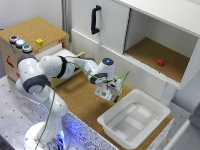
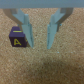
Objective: Push left the purple block
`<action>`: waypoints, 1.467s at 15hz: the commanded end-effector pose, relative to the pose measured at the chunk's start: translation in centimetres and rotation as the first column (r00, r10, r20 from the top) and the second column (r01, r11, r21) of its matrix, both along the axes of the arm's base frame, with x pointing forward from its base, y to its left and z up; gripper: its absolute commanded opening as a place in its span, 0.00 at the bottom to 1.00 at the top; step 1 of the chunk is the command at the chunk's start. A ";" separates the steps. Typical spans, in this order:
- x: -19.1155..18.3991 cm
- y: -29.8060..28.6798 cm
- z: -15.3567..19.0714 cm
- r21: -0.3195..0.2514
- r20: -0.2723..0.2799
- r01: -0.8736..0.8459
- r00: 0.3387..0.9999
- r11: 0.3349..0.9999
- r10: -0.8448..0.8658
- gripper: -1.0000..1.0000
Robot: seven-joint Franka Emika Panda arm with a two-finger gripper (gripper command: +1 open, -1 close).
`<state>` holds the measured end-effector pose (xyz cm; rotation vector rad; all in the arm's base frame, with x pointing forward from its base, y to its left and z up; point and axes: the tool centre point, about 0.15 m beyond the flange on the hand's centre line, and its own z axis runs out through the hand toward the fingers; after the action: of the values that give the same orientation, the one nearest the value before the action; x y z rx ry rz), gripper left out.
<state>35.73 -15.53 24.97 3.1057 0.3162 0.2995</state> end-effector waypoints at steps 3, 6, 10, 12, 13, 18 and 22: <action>4.1 3.1 -3.4 -0.023 -0.021 0.034 0.999 0.999 -0.035 0.00; 4.9 3.5 -4.1 -0.023 -0.032 0.056 0.998 0.998 -0.056 0.00; 5.9 3.0 -4.8 -0.034 -0.033 0.093 0.995 0.995 -0.094 0.00; 5.9 3.5 -5.2 -0.037 -0.037 0.086 0.996 0.996 -0.087 0.00; 6.0 3.8 -5.2 -0.035 -0.042 0.083 0.996 0.996 -0.085 0.00; 5.9 6.3 -5.1 -0.018 -0.057 0.077 0.995 0.997 -0.078 0.00; 5.9 8.0 -4.7 -0.008 -0.062 0.075 0.995 0.997 -0.075 0.00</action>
<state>40.33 -9.67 20.47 3.0698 0.2153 0.2560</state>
